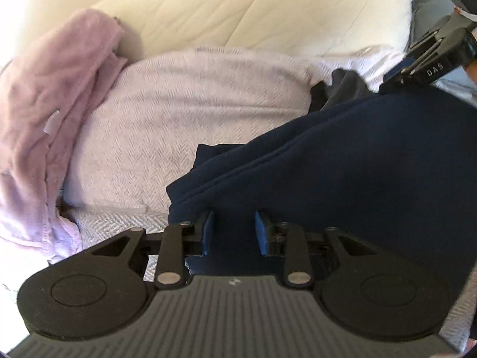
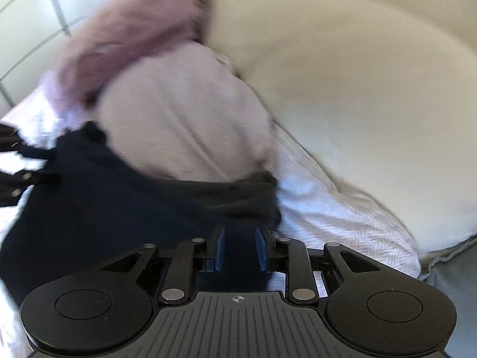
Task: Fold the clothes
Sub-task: 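Grasp the sweatpants edges with both grippers and square them on the stack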
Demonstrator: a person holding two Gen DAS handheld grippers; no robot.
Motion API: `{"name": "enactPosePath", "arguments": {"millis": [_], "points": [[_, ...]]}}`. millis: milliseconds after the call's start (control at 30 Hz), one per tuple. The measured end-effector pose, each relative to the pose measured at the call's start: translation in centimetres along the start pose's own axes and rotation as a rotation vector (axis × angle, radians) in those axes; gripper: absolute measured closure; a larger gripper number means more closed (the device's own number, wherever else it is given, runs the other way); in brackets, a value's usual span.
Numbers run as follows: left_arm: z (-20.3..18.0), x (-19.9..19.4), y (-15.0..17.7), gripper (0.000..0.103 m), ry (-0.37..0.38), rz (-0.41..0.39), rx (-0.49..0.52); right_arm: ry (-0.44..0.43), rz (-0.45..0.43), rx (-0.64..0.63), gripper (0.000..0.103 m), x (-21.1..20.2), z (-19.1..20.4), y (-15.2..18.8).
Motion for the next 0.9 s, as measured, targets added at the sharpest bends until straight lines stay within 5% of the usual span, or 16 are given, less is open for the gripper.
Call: {"name": "enactPosePath", "arguments": {"millis": [100, 267, 467, 667, 800, 900], "points": [[0.6, 0.3, 0.2, 0.074, 0.016, 0.013, -0.052, -0.031, 0.001, 0.077, 0.077, 0.1, -1.7, -0.6], [1.3, 1.3, 0.4, 0.073, 0.025, 0.051, -0.111, -0.087, -0.111, -0.012, 0.077, -6.4, 1.3, 0.5], [1.5, 1.8, 0.4, 0.071, 0.028, 0.035, -0.092, -0.132, -0.033, -0.059, 0.077, -10.0, 4.4, 8.0], [-0.1, -4.5, 1.8, 0.073, -0.020, -0.002, -0.023, -0.068, -0.044, -0.010, 0.077, -10.7, 5.2, 10.4], [-3.9, -9.7, 4.3, 0.073, 0.039, -0.041, -0.019, -0.058, -0.075, 0.018, 0.077, -12.1, 6.7, 11.3], [-7.4, -9.7, 6.9, 0.072, 0.095, 0.012, -0.005, -0.052, -0.061, 0.038, 0.077, -12.1, 7.4, 12.7]]}}
Point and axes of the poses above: each gripper's, at about its wrist camera, not at the fingertips, and x roughly the way its jaws point, z to its left, y to its underside, the point moved 9 cm from there along x, roughly the way its jaws point, and after that the axes turned 13 degrees about x, right-handed, at the moved point
